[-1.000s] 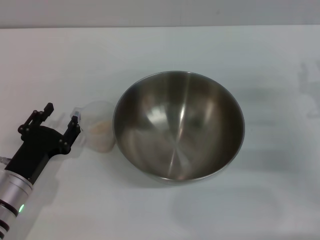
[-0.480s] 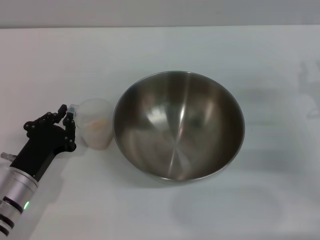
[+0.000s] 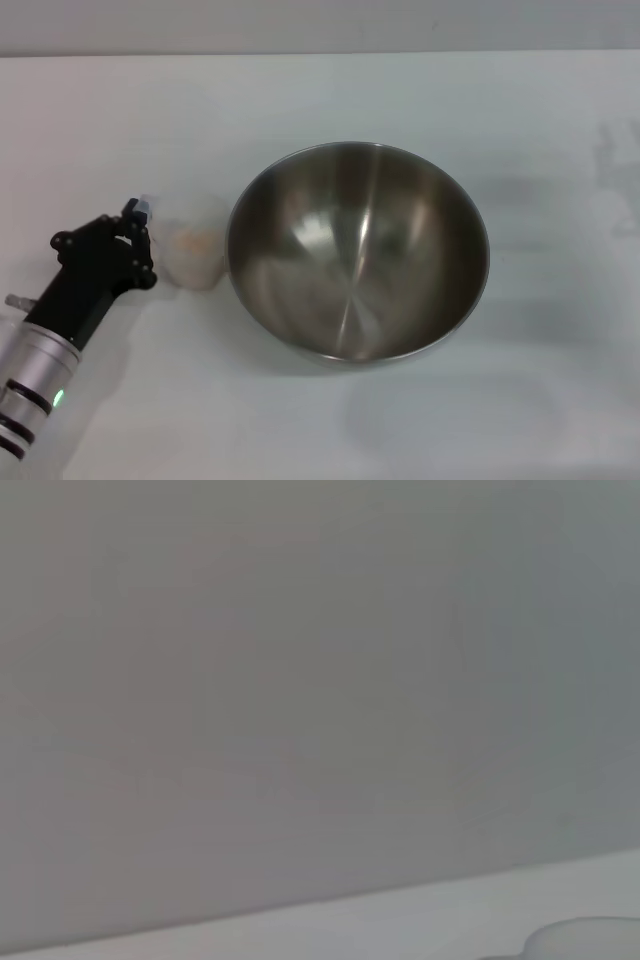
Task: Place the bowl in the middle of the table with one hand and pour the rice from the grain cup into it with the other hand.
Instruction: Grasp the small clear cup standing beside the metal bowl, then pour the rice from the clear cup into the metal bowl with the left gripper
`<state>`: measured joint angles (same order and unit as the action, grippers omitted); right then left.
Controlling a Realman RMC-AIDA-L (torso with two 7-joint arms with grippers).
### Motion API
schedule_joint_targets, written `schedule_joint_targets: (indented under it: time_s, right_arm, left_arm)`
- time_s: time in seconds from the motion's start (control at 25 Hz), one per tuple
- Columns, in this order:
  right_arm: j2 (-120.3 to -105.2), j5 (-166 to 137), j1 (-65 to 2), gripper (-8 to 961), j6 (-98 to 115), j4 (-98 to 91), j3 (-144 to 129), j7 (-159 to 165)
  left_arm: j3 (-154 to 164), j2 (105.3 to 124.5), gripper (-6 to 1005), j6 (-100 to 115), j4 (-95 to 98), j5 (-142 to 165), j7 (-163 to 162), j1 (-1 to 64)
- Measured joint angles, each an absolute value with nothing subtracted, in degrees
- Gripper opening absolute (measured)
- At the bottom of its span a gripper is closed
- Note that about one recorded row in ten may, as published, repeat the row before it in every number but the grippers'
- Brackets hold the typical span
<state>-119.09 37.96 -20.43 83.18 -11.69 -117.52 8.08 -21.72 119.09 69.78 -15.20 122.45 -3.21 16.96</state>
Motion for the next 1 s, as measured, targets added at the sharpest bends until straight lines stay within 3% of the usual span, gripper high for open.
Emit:
schedule_joint_targets:
  time_s: [0.44, 0.64, 1.0]
  right_arm:
    - [-119.09, 38.2, -21.2, 382, 83.2, -12.2, -117.1, 8.1]
    - [-119.06, 38.4, -22.2, 382, 83.0, -12.3, -117.1, 8.1]
    - [-119.00, 38.4, -22.9, 382, 82.8, -12.0, -117.0, 8.0]
  left_arm:
    - [-29.9, 119.10, 23, 80.4, -15.6, 123.2, 8.4, 21.8]
    - [-28.2, 119.10, 27, 83.8, -17.6, 130.3, 29.4, 25.8]
    - [-28.0, 119.14, 33, 80.3, -21.0, 140.4, 59.2, 26.9]
